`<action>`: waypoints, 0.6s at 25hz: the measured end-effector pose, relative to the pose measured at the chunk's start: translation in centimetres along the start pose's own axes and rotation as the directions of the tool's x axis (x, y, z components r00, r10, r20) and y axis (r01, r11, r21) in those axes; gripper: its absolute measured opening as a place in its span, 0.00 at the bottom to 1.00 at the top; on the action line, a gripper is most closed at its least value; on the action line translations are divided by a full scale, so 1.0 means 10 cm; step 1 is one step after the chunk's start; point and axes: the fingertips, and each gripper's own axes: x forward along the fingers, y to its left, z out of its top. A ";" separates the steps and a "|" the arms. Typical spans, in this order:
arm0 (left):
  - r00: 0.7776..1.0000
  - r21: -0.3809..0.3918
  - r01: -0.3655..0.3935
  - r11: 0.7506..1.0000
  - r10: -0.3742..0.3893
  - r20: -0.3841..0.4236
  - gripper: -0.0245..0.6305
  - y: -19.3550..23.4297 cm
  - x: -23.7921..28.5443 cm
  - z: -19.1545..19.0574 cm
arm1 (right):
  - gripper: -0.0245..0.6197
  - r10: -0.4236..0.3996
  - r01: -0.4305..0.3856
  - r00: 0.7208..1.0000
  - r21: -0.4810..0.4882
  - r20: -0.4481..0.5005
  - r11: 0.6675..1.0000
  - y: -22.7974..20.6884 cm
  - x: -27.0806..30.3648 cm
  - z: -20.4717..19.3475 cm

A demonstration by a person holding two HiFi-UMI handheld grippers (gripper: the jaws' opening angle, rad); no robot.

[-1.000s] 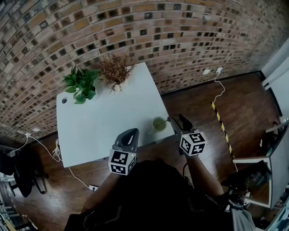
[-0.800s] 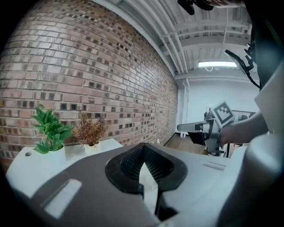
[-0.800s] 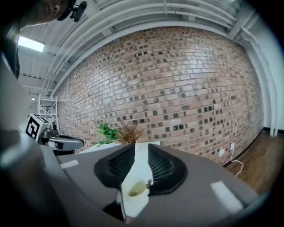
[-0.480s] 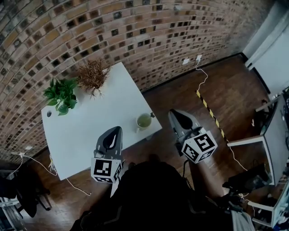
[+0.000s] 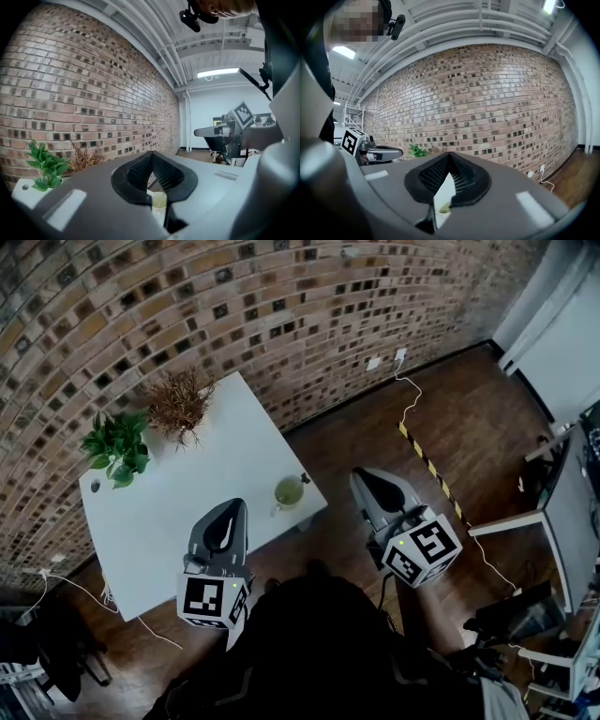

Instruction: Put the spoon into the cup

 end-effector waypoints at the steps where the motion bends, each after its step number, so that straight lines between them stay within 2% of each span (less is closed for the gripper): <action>1: 1.000 0.000 -0.002 1.000 0.002 0.006 0.03 0.01 0.00 0.01 | 0.05 -0.003 0.003 1.000 -0.001 0.004 1.000 -0.01 0.00 0.01; 10: 1.000 0.020 -0.010 1.000 0.010 0.027 0.03 -0.04 -0.03 0.20 | 0.05 0.005 -0.004 1.000 -0.026 0.008 1.000 0.01 0.01 0.09; 15: 0.998 0.003 -0.033 0.999 0.032 0.062 0.03 -0.01 -0.10 0.32 | 0.05 0.026 -0.026 0.999 -0.030 0.022 0.999 0.07 0.00 0.18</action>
